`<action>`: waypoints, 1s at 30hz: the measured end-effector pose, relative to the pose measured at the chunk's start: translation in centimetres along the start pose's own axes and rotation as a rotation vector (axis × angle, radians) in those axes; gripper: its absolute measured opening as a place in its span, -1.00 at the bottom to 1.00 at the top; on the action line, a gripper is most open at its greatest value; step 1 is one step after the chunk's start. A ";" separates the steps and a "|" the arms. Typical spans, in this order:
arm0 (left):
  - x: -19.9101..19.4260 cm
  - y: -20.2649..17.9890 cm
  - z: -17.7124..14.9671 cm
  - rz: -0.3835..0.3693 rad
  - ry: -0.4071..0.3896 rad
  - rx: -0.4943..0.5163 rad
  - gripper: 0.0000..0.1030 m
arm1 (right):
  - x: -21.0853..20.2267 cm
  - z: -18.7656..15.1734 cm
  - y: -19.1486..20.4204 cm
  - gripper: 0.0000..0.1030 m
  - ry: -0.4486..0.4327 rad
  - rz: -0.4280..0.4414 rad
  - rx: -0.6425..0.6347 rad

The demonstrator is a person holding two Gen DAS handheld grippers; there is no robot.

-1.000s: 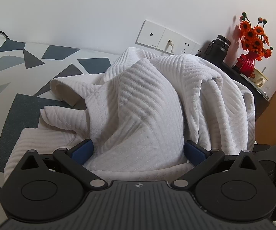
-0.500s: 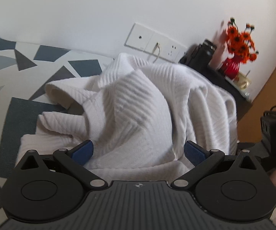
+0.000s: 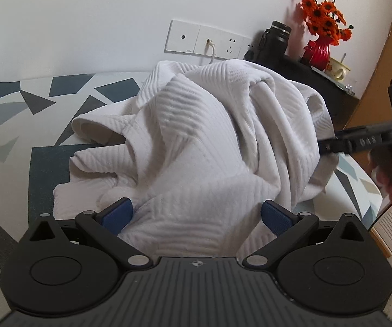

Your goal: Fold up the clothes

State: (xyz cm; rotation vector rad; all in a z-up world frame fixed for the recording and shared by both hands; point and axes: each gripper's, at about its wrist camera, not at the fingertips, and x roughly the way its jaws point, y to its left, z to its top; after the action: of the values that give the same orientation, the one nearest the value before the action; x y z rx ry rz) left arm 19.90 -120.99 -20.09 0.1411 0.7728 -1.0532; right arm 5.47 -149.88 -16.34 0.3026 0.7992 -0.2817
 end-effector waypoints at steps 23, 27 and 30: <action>-3.8 3.0 1.0 0.028 -0.084 -0.164 -0.14 | -4.3 -0.1 -5.1 0.15 -0.094 -0.179 0.197; -3.1 2.9 0.4 0.006 -0.060 -0.164 0.17 | -4.8 -0.2 -4.8 0.26 -0.102 -0.156 0.215; -2.5 2.9 0.2 -0.013 -0.032 -0.168 0.16 | -4.3 -0.2 -4.9 0.28 -0.085 -0.154 0.219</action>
State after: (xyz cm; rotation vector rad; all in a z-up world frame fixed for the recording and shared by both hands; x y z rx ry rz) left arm 21.72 -117.78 -19.10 -0.0239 0.8302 -0.9956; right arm 0.71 -153.78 -14.07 0.4323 0.7093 -0.5248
